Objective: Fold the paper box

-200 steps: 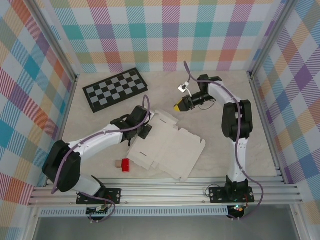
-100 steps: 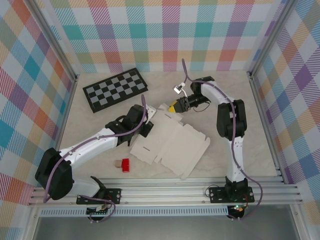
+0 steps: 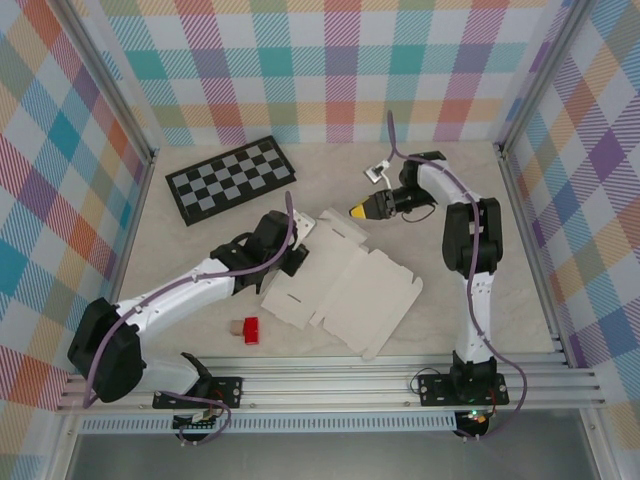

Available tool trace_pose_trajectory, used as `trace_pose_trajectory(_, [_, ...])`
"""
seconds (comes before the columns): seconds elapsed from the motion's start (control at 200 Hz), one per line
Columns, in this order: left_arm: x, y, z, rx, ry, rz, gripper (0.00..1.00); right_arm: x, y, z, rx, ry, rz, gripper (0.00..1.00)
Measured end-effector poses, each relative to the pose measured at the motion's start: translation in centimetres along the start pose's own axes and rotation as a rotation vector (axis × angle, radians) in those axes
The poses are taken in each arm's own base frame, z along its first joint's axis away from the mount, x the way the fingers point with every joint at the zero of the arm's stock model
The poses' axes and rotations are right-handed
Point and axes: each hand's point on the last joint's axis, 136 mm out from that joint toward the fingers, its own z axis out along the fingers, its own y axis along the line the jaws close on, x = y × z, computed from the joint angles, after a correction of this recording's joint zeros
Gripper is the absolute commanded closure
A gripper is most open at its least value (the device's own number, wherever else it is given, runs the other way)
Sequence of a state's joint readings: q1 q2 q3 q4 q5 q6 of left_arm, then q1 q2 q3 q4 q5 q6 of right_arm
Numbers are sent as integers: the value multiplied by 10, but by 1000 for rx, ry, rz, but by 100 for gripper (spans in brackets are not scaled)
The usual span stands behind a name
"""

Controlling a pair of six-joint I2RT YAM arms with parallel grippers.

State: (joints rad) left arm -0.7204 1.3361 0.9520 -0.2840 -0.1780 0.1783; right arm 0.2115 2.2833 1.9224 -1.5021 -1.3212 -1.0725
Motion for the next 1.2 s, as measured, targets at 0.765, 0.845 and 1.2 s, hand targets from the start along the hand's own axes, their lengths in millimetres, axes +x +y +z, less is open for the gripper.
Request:
trace_pose_trajectory(0.765, [-11,1,-5,-14,-7,21,100,21,16,33,-61,83,21,52])
trace_pose_trajectory(0.845, [-9,2,-2,-23,21,26,100,27,13,35,-59,98,36,55])
trace_pose_trajectory(1.2, [-4,4,6,-72,130,54,100,56,-13,47,20,198,85,66])
